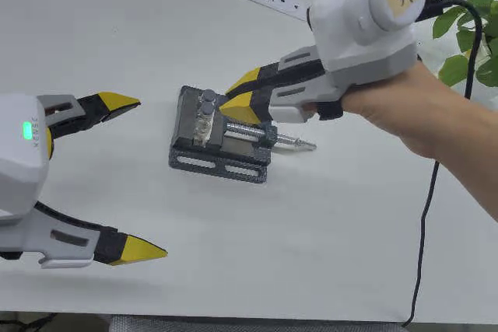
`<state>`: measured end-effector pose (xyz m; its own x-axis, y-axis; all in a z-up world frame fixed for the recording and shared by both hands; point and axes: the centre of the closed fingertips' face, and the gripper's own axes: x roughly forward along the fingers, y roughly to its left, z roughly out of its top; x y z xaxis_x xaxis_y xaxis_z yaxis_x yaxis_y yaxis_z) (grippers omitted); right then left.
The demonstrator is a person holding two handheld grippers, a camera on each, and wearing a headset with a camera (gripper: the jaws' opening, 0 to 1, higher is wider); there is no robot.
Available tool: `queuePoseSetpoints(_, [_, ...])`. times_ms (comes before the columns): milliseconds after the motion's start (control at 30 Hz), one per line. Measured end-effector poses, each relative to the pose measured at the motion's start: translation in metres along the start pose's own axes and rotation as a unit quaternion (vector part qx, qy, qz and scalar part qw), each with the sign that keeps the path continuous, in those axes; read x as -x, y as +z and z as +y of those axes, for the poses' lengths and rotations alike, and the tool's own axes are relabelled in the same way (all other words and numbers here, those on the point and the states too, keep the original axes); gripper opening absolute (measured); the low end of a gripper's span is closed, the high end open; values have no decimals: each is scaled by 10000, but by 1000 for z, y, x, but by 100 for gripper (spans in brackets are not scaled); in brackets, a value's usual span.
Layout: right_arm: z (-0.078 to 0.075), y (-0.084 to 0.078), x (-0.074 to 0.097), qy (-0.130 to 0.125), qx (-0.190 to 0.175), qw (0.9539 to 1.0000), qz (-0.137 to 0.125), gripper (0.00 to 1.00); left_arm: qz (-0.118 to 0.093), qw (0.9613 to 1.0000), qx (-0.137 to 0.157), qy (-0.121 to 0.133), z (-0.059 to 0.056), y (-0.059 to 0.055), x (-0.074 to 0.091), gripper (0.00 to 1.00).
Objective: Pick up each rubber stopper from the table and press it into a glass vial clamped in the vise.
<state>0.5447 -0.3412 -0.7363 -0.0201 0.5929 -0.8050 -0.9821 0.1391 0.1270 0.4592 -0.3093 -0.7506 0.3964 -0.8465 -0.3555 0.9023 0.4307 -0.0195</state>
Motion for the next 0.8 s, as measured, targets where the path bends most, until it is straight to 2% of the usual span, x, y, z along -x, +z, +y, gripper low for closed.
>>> queuePoseSetpoints(200, [-8, -11, -18, -40, 21, 9994, 345, 6, 11, 10000, 39, -42, -1, -5, -1, 99])
queuePoseSetpoints(467, [-17, -20, -37, -26, 16, 9984, 573, 6, -31, 10000, 76, -21, 6, -4, -1, 99])
queuePoseSetpoints(800, [-21, -35, -50, -85, 160, 9956, 914, 6, -60, 9999, 121, -26, 7, -5, -3, 99])
